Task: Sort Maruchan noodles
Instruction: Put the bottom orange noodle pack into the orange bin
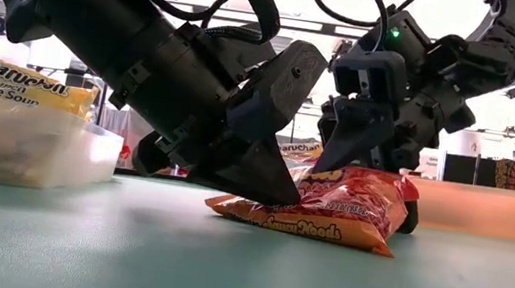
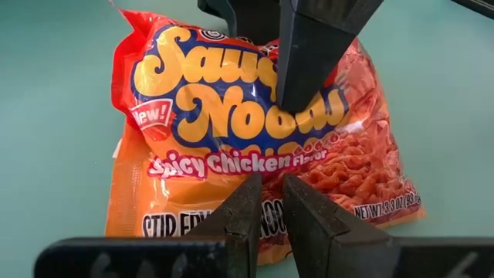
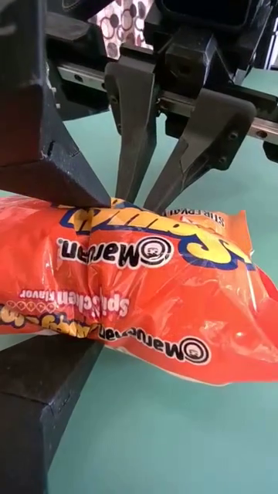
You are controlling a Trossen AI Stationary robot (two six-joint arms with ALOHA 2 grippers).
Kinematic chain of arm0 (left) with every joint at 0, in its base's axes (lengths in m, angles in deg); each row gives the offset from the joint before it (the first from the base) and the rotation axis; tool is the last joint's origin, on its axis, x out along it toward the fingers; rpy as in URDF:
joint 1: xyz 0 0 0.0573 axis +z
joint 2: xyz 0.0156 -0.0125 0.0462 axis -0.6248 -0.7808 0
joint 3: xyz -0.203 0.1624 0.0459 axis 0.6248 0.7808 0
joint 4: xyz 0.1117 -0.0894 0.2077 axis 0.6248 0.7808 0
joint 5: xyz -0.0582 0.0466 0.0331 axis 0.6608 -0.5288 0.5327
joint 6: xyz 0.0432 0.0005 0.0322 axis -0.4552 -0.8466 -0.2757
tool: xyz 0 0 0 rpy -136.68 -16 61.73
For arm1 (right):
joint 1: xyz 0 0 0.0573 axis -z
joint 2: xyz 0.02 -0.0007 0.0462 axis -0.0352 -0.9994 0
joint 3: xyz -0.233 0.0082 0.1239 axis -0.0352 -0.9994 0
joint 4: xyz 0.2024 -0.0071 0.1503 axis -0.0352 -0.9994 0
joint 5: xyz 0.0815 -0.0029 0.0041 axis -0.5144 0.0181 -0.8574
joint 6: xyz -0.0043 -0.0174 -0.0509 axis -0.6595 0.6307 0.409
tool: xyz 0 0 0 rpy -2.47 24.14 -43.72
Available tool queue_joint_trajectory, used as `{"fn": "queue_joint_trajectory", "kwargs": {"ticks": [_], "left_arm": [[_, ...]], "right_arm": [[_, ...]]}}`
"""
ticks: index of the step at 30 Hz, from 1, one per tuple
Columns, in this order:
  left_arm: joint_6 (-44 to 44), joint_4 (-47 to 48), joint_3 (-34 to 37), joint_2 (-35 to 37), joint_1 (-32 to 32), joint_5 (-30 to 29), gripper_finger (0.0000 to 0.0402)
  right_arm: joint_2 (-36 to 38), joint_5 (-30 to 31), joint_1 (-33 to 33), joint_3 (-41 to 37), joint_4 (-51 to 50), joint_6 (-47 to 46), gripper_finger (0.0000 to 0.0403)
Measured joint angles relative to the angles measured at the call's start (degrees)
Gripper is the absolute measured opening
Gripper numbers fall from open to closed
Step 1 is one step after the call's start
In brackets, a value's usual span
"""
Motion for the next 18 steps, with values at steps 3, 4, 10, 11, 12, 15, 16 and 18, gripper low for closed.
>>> {"fn": "queue_joint_trajectory", "kwargs": {"ticks": [3, 4, 10, 11, 12, 15, 16, 18], "left_arm": [[0.02, -0.34, 0.03, -0.07, 0.0, -0.55, 0.0039], [0.02, -0.42, 0.04, -0.08, 0.0, -0.78, 0.0039], [0.02, -0.89, 0.04, 0.34, 0.02, -0.45, 0.0039], [0.0, -0.78, -0.13, 0.37, 0.05, -0.39, 0.0039], [0.01, -0.69, -0.23, 0.37, 0.07, -0.39, 0.0039], [0.04, 0.6, -0.82, 0.54, 0.07, -0.19, 0.0039], [0.04, 1.0, -0.98, 0.75, 0.05, -0.21, 0.0039], [0.02, 1.08, -1.05, 1.48, -0.02, -0.83, 0.0042]], "right_arm": [[-0.27, -0.09, -0.02, 0.27, -0.11, -0.02, 0.0226], [-0.17, -0.1, -0.02, 0.27, -0.13, -0.04, 0.0221], [1.21, 0.22, -0.08, 0.31, -1.47, 1.22, 0.0188], [1.3, 0.24, -0.09, 0.31, -1.66, 1.22, 0.0181], [1.32, 0.16, -0.11, 0.37, -1.69, 1.23, 0.0173], [1.33, -0.02, -0.13, 0.4, -1.78, 1.22, 0.0156], [1.33, -0.04, -0.13, 0.4, -1.84, 1.22, 0.0151], [1.33, -0.11, -0.13, 0.41, -1.85, 1.22, 0.0142]]}}
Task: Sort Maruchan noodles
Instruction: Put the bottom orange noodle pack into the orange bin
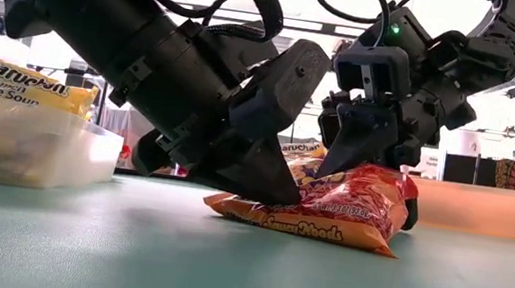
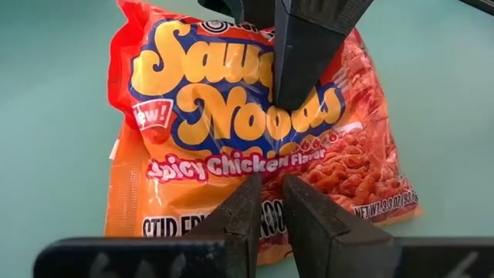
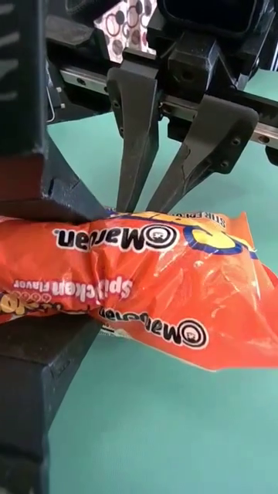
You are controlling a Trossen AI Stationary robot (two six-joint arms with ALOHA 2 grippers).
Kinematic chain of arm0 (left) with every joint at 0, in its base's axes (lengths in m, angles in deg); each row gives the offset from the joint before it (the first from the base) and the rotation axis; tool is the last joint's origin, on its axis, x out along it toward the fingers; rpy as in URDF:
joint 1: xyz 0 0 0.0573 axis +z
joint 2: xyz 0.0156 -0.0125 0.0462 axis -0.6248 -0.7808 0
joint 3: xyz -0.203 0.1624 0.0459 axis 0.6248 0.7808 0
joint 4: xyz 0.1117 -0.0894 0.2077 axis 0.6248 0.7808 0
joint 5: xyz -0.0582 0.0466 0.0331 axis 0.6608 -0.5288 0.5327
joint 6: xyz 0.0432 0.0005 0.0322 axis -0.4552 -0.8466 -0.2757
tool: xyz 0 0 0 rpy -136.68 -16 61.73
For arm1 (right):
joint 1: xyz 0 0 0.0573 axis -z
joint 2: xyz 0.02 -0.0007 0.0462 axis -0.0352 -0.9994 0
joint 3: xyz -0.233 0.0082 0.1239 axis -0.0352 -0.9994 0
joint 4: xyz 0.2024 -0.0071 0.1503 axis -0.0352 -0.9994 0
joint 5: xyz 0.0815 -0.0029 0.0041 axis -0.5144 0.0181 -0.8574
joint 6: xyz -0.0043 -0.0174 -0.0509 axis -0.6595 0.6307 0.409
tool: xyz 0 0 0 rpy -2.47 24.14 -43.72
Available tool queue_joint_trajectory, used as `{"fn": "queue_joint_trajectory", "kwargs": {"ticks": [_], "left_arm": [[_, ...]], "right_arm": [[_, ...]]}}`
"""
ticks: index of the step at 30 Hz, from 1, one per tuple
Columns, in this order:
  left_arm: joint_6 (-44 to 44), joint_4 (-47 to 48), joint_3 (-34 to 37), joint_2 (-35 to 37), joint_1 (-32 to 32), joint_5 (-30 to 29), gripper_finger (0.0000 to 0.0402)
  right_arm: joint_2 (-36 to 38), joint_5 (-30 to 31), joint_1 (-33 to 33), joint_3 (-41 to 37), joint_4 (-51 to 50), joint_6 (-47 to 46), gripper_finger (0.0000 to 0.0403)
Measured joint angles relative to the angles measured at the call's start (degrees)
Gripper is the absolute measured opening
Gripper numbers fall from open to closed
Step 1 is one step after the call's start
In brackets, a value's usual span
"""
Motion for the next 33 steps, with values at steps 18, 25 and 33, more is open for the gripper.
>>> {"fn": "queue_joint_trajectory", "kwargs": {"ticks": [18, 25, 33], "left_arm": [[1.79, 22.66, -5.99, 4.42, -1.18, -2.95, 0.0126], [6.41, 22.48, -5.49, 4.51, -1.97, -3.03, 0.0135], [6.45, 21.8, -5.49, 4.57, -1.54, -3.22, 0.0135]], "right_arm": [[0.25, -4.9, 0.02, 0.08, -0.73, 1.28, 0.0132], [4.42, -4.81, 0.77, 0.08, -8.98, 4.61, 0.0132], [15.6, -2.83, 4.74, 0.08, -25.62, 12.0, 0.0132]]}}
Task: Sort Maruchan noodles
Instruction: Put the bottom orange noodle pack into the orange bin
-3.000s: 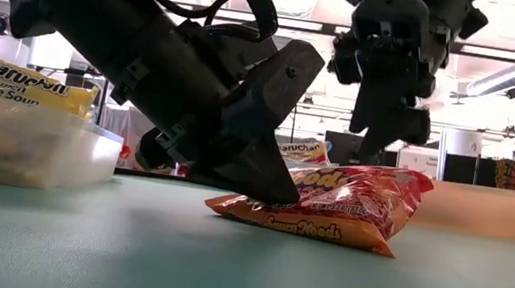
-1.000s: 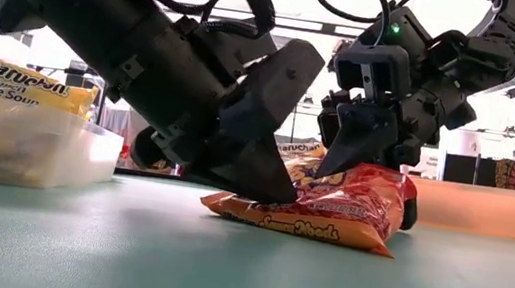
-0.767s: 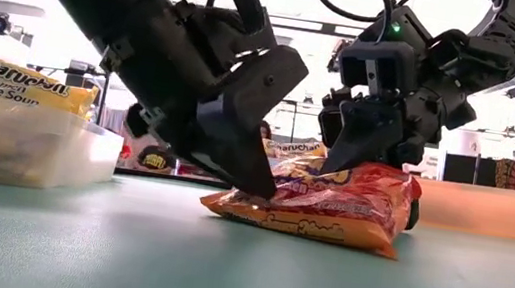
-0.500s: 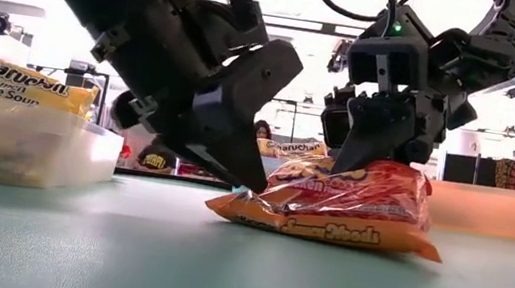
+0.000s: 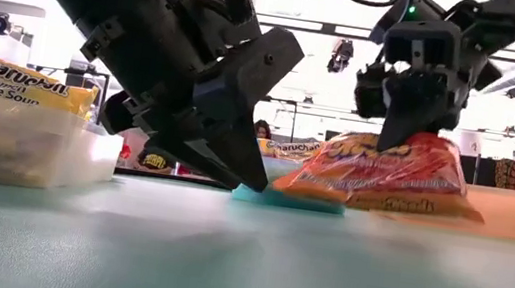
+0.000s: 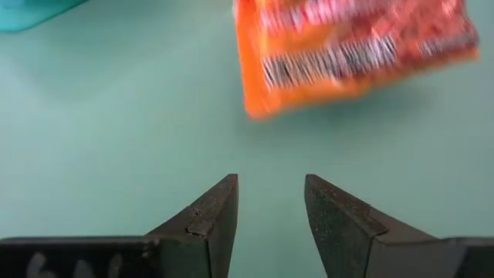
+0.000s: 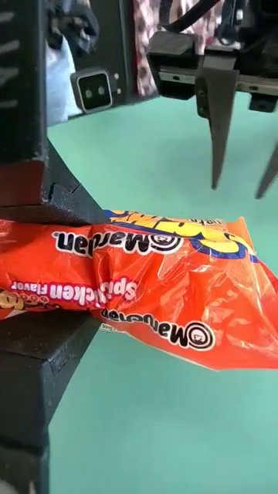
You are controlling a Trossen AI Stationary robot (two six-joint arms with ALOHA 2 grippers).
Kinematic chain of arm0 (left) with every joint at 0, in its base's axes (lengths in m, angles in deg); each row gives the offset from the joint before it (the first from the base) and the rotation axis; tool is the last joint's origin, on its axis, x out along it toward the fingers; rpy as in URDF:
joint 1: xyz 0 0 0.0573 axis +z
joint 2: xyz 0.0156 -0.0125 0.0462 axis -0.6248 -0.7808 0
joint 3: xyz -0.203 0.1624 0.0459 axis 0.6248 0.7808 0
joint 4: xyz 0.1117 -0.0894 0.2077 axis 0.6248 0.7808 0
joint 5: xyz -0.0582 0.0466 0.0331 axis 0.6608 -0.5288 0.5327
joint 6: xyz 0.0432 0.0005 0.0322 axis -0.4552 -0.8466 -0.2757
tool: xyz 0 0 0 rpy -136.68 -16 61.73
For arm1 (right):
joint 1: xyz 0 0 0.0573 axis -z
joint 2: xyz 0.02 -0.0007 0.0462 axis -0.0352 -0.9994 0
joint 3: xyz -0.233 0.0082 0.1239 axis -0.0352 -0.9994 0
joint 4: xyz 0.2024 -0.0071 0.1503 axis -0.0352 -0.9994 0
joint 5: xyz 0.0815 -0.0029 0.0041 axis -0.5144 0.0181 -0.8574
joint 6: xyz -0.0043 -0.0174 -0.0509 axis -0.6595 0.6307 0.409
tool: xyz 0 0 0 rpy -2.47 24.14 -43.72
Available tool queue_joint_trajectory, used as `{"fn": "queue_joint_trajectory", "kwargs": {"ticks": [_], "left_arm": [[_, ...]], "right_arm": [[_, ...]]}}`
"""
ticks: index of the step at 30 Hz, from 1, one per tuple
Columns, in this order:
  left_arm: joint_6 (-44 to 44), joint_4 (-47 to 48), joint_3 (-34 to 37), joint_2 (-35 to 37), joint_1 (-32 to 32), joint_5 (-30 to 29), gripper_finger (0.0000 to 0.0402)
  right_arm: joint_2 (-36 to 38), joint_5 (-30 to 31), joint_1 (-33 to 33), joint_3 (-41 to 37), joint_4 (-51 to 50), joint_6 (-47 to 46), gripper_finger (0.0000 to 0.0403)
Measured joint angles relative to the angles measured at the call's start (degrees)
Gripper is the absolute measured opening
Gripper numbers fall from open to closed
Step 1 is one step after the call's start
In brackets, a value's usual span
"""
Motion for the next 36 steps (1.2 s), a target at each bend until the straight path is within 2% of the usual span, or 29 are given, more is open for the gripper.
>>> {"fn": "queue_joint_trajectory", "kwargs": {"ticks": [10, 16, 22, 27, 31, 36], "left_arm": [[0.0, -0.51, 0.0, 0.02, 2.99, -0.1, 0.0135], [-0.02, -3.59, 0.0, 0.0, 6.73, -0.17, 0.0135], [-0.02, -7.68, 0.0, -0.37, 10.89, -0.16, 0.0135], [-0.02, -7.75, -0.1, -0.37, 13.45, -0.18, 0.0135], [-0.88, -7.75, -0.88, -0.37, 14.72, -0.16, 0.0135], [-1.62, -7.41, -0.96, -0.37, 16.04, -0.16, 0.0135]], "right_arm": [[20.13, 6.11, 10.94, 0.47, -23.0, 12.73, 0.0132], [27.52, 14.82, 19.15, 4.89, -35.31, 28.66, 0.0132], [26.89, 19.84, 25.98, 10.35, -42.46, 46.7, 0.0132], [23.15, 31.12, 32.56, 13.78, -50.18, 60.21, 0.0132], [20.23, 28.86, 38.26, 13.84, -50.32, 63.38, 0.0132], [16.79, 28.68, 40.13, 12.9, -49.97, 63.0, 0.0134]]}}
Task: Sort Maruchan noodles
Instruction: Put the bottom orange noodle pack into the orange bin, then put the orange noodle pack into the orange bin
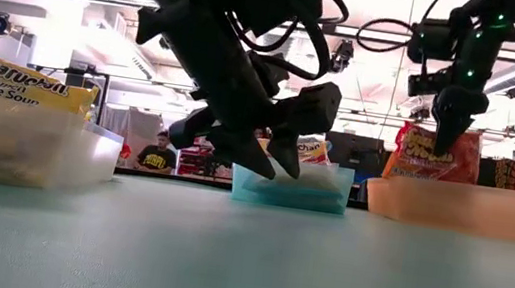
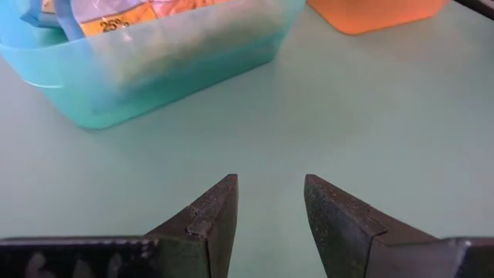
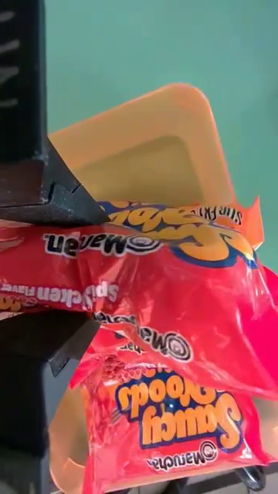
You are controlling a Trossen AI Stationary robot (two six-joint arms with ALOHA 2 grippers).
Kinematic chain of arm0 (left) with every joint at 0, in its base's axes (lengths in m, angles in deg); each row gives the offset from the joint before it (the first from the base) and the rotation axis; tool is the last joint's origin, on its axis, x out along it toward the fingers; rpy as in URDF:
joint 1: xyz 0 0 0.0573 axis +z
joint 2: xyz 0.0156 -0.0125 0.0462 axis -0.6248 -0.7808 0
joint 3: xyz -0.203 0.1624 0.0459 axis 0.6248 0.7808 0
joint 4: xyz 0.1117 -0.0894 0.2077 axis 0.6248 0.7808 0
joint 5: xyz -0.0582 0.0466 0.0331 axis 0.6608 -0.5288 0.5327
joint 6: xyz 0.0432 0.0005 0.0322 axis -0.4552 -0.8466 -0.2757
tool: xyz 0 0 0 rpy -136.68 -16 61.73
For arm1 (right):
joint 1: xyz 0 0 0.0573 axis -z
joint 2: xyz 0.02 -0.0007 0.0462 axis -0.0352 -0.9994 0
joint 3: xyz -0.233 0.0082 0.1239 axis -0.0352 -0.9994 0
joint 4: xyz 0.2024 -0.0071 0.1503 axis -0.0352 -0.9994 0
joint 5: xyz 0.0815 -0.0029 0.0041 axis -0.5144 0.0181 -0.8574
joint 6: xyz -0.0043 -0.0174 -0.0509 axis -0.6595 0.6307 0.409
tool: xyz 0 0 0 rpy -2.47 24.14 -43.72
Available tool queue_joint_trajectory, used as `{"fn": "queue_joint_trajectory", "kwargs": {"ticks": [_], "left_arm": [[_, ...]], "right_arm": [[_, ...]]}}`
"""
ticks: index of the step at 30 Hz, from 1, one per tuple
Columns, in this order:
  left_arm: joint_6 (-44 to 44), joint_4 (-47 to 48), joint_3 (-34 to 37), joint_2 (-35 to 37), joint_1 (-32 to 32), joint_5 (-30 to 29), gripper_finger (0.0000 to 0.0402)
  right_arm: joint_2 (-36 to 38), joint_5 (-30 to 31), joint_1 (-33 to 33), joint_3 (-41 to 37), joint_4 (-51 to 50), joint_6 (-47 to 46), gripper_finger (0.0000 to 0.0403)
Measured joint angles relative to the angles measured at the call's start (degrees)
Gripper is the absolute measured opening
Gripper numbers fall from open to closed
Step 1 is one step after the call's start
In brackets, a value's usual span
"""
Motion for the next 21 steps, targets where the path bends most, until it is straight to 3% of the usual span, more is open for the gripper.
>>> {"fn": "queue_joint_trajectory", "kwargs": {"ticks": [4, 10, 21], "left_arm": [[-0.36, 0.15, 0.0, 0.0, 0.81, 0.0, 0.0135], [-0.39, 0.17, 0.0, 0.0, 2.21, 0.0, 0.0135], [1.38, 0.23, 0.0, 1.02, 5.55, 0.06, 0.0135]], "right_arm": [[-2.52, 1.21, 0.04, -0.01, -1.01, -2.19, 0.015], [-4.38, 13.25, 0.04, -0.07, -6.28, -2.88, 0.0169], [-0.76, 12.78, 0.02, 4.25, 4.18, -8.4, 0.0169]]}}
